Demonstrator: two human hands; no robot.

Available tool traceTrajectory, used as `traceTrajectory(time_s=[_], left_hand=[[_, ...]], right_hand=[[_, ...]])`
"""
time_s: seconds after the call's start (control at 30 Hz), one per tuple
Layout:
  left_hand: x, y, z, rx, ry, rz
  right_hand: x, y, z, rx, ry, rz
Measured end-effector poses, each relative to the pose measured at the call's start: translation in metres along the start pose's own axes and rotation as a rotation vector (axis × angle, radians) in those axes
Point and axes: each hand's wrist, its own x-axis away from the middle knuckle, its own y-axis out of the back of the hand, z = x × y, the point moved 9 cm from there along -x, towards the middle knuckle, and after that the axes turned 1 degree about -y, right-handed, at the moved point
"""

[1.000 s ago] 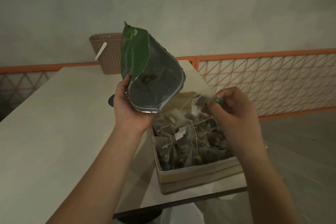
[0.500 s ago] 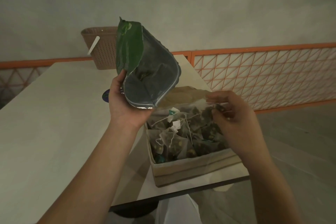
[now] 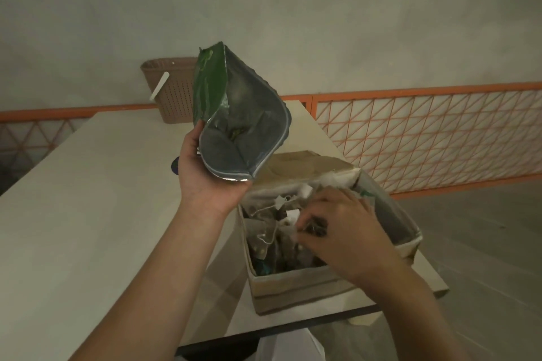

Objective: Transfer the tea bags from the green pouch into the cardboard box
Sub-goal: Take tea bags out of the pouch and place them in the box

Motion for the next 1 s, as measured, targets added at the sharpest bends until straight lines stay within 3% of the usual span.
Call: traceTrajectory(time_s=[0.1, 0.23, 0.37, 0.5, 0.67, 0.73, 0.87, 1.0], left_hand=[[0.002, -0.005, -0.005, -0.006, -0.005, -0.01], [0.002, -0.009, -0.013, -0.046, -0.017, -0.024], [0.003, -0.005, -0.012, -0.089, 0.016, -0.065], [0.005, -0.005, -0.008, -0.112, 0.038, -0.106], [0.009, -0.005, -0.003, -0.145, 0.086, -0.161], [0.009, -0.007, -0.003, -0.143, 0.097, -0.165], [0.009, -0.013, -0.006, -0.146, 0.104, -0.11], [0.01, -0.015, -0.007, -0.146, 0.109, -0.076]], right_hand=[[-0.004, 0.014, 0.005, -0.044, 0.052, -0.096], [-0.015, 0.05, 0.02, -0.48, 0.083, -0.332], [-0.022, 0.09, 0.056, -0.455, 0.273, -0.559], [-0.062, 0.077, 0.103, -0.253, 0.366, -0.312], [-0.136, 0.038, 0.11, 0.002, 0.153, 0.08], [-0.155, 0.02, 0.113, 0.104, 0.16, 0.205], [-0.176, -0.004, 0.108, 0.102, 0.145, 0.324], [-0.182, -0.01, 0.106, 0.03, 0.148, 0.334]])
